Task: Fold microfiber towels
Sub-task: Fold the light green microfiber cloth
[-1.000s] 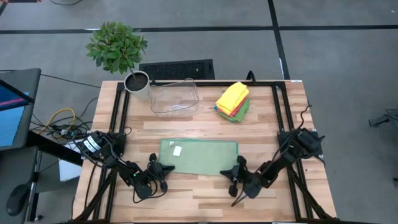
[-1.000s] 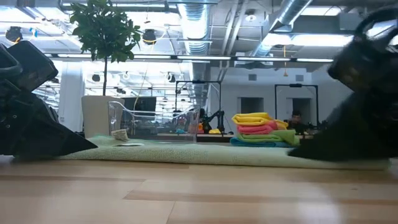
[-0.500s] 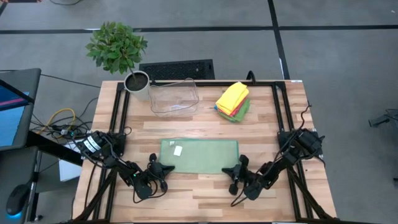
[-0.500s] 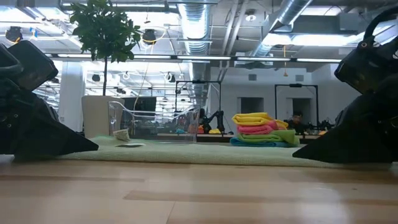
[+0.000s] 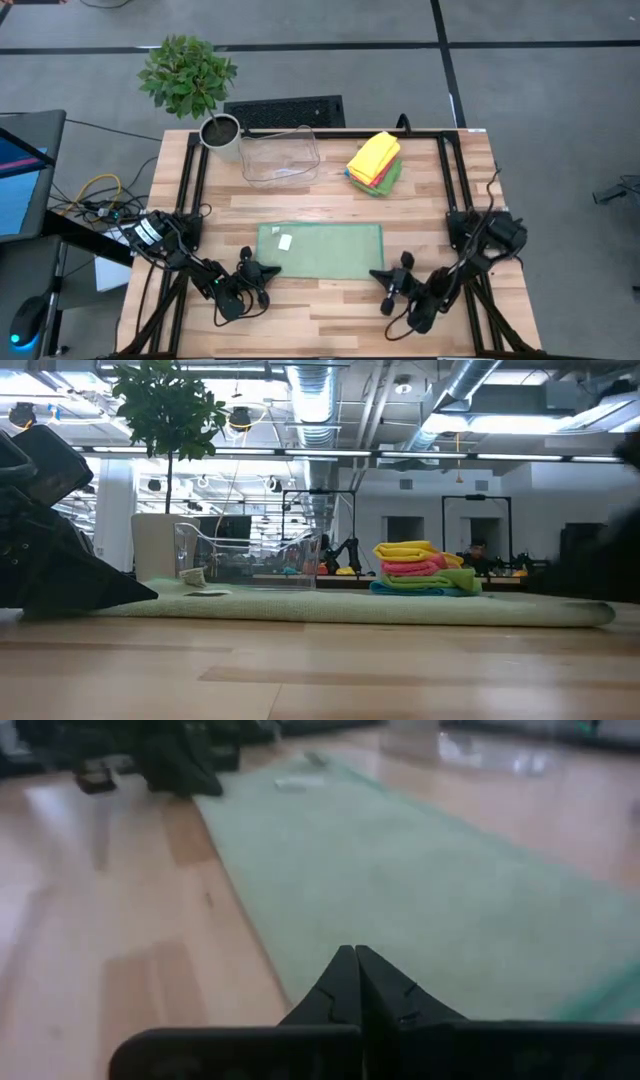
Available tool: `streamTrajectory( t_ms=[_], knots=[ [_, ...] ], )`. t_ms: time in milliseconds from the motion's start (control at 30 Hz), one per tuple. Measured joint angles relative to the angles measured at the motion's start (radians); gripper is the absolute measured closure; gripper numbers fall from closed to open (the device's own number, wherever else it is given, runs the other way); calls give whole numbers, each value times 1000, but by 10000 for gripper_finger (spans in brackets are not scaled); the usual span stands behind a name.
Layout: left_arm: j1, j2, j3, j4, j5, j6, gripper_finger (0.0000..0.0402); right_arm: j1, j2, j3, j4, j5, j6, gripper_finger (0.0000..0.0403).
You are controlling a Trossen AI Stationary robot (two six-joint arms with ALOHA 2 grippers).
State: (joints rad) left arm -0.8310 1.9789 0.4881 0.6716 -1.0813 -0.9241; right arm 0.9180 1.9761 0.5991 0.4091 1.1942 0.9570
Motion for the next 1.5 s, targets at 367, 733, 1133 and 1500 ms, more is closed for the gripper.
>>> streamTrajectory(
  t_ms=[367,733,1133,1500],
  knots=[
    [0,0,0,0,1,2,401,33,122,39,21,55,103,392],
    [0,0,0,1,2,8,401,16,-375,20,-158,-202,-231,350],
    [0,0,0,1,5,12,401,-108,-401,17,-461,-563,-126,249],
    [0,0,1,1,4,18,401,-79,-274,19,-459,-564,-62,207]
  ],
)
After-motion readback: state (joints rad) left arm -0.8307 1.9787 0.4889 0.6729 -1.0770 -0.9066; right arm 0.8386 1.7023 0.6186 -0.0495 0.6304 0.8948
